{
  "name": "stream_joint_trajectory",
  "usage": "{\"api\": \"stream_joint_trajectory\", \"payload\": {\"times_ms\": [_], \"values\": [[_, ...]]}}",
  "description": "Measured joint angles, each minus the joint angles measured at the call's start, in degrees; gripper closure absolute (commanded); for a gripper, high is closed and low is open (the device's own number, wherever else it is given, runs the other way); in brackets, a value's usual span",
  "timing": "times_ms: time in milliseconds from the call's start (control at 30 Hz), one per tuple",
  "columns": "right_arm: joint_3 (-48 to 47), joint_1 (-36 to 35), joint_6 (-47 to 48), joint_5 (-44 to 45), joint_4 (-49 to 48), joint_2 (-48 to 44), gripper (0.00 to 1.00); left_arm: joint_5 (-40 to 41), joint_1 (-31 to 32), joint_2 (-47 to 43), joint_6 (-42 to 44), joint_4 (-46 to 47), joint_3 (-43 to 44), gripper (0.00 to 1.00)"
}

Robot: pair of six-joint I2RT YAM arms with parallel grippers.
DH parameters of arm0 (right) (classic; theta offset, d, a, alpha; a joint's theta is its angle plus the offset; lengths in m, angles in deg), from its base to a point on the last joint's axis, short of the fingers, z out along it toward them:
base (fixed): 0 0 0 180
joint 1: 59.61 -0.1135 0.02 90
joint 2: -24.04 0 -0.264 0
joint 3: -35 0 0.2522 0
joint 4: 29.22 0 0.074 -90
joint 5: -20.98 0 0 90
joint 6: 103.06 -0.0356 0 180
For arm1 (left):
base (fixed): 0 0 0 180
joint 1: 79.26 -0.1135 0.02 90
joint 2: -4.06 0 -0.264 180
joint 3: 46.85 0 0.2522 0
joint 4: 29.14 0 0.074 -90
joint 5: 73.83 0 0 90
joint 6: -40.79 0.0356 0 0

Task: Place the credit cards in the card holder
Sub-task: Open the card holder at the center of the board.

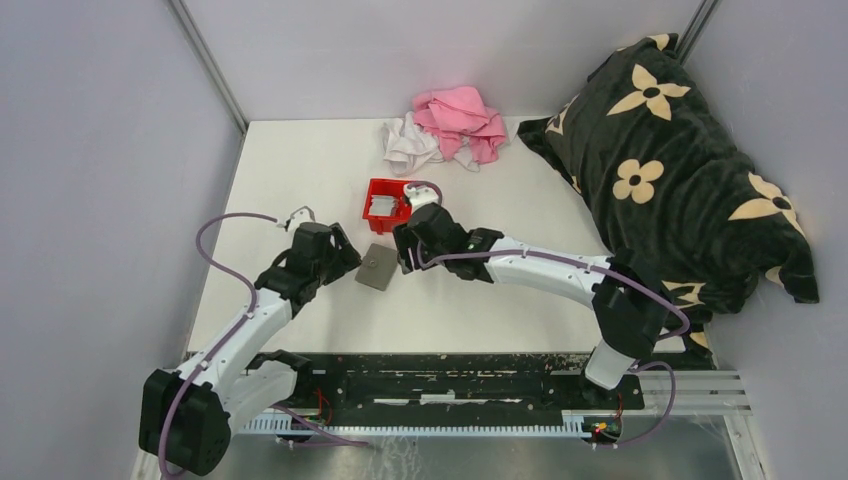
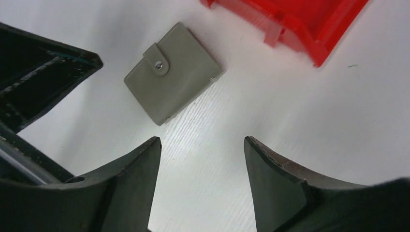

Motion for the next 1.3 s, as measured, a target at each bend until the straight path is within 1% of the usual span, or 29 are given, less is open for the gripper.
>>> {"api": "stream_joint_trajectory", "payload": {"times_ms": [133,333,567,767,867,1100,1300], "values": [[2.3,-1.6,-6.9,-1.3,-2.6,0.9,0.29,-2.2,0.0,1.4,-1.9,0.3,-2.3,0.19],[5.5,-1.3,-16.5,-3.3,-9.1,5.6,0.28,-4.0,0.0,4.3,-4.2,2.2,-3.6,0.28],[7.7,-1.2,-25.4,-5.3,-17.9,11.4,0.28,-4.3,0.0,7.6,-5.9,4.7,-4.5,0.37],[9.0,-0.8,-31.9,-5.3,-24.7,13.5,0.29,-4.0,0.0,8.5,-6.4,6.1,-6.3,0.48],[10.4,-0.3,-35.9,-5.2,-28.0,14.3,0.3,-4.1,0.0,9.0,-6.7,7.0,-7.6,0.51],[12.4,1.0,-43.5,-4.9,-35.5,16.0,0.31,-4.3,0.0,10.2,-7.1,9.7,-9.2,0.53],[12.4,1.4,-46.1,-4.9,-39.1,17.7,0.31,-4.4,0.0,10.4,-7.6,12.0,-9.9,0.53]]}}
